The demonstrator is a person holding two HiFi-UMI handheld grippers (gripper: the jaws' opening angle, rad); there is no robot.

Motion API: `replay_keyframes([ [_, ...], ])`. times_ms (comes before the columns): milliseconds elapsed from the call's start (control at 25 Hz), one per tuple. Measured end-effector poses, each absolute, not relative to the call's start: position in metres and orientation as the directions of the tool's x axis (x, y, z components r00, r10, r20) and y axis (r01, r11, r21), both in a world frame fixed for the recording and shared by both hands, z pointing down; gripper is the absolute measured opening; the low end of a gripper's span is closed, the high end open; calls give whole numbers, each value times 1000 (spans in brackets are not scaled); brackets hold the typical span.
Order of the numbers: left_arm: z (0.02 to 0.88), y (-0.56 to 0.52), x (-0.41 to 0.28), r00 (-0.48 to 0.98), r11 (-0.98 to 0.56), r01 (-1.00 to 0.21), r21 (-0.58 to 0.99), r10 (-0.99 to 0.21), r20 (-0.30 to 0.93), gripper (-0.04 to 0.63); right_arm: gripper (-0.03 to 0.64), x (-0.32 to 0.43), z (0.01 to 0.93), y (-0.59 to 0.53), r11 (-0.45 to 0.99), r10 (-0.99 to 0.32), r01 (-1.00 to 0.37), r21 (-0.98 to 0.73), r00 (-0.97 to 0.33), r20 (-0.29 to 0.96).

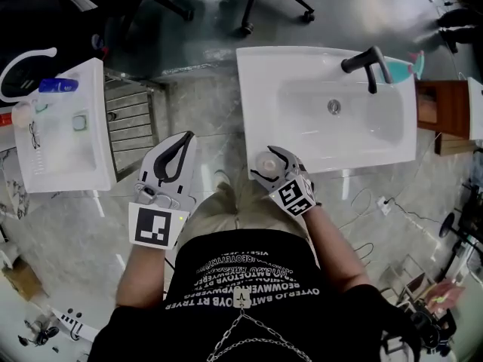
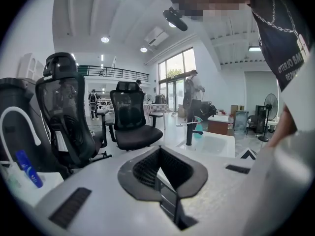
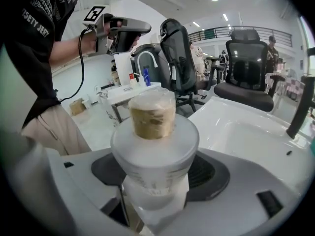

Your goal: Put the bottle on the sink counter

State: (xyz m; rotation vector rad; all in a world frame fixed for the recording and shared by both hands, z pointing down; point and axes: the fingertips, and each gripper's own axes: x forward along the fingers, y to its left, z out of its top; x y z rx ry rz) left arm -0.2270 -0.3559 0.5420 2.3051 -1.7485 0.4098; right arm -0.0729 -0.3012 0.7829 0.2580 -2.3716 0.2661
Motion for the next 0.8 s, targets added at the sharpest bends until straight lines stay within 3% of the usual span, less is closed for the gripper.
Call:
replay_keyframes([
  [520, 503, -313, -223, 280, -310, -949, -59, -913, 296, 6, 337, -66, 795, -301, 940, -239, -341, -15, -688, 685],
  [800, 480, -285, -218, 293, -324, -943, -80, -917, 271, 6, 376, -57, 776, -291, 932, -258, -363, -25, -708, 657],
])
